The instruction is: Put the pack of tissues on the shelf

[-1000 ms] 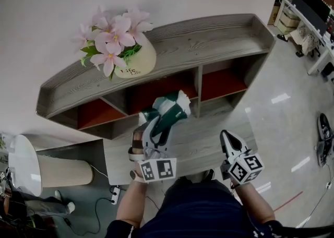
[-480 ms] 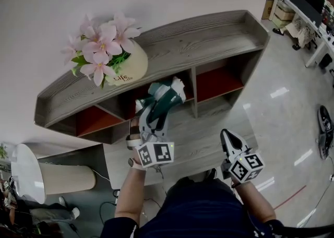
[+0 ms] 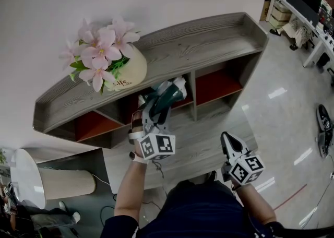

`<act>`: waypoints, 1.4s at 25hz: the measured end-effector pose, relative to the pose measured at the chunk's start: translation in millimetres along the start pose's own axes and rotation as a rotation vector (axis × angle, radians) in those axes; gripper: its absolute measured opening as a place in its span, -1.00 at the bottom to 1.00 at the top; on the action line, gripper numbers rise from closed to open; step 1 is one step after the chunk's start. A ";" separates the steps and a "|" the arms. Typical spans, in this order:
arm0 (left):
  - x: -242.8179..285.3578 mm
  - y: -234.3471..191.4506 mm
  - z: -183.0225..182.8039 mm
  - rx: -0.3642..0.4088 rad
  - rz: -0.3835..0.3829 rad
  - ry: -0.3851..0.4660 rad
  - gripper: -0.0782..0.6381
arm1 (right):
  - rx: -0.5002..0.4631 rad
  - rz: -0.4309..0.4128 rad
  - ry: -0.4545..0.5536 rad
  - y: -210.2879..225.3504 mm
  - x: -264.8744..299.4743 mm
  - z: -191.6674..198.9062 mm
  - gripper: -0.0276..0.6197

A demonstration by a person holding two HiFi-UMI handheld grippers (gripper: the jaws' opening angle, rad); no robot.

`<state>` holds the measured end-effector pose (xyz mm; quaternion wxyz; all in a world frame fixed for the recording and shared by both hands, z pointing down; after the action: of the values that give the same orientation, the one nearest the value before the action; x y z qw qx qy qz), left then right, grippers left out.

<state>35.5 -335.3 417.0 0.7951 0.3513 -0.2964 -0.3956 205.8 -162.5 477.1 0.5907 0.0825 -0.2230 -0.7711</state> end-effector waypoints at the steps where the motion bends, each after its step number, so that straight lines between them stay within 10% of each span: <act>1: 3.5 -0.5 1.0 0.003 0.001 -0.005 -0.19 | -0.001 0.002 0.001 0.3 0.4 -0.4 -0.88; 28: 37.4 14.1 26.2 0.032 0.098 -0.086 -0.09 | 0.003 0.018 -0.010 -7.1 1.1 5.4 -0.88; 35: 31.7 10.5 24.4 -0.084 0.127 -0.095 0.20 | -0.003 0.008 -0.013 -9.7 1.9 3.1 -0.88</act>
<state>37.8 -365.2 445.6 0.8177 0.2790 -0.3387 -0.3726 195.6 -161.5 475.8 0.5923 0.0756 -0.2262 -0.7696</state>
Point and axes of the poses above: the fingertips, and each gripper's own axes: x forward along the fingers, y to its right, z out of its underside, the point moved 2 cm from there along -x, backward along the fingers, and after that the axes turned 5 degrees about -z, right-handed, at the moved point
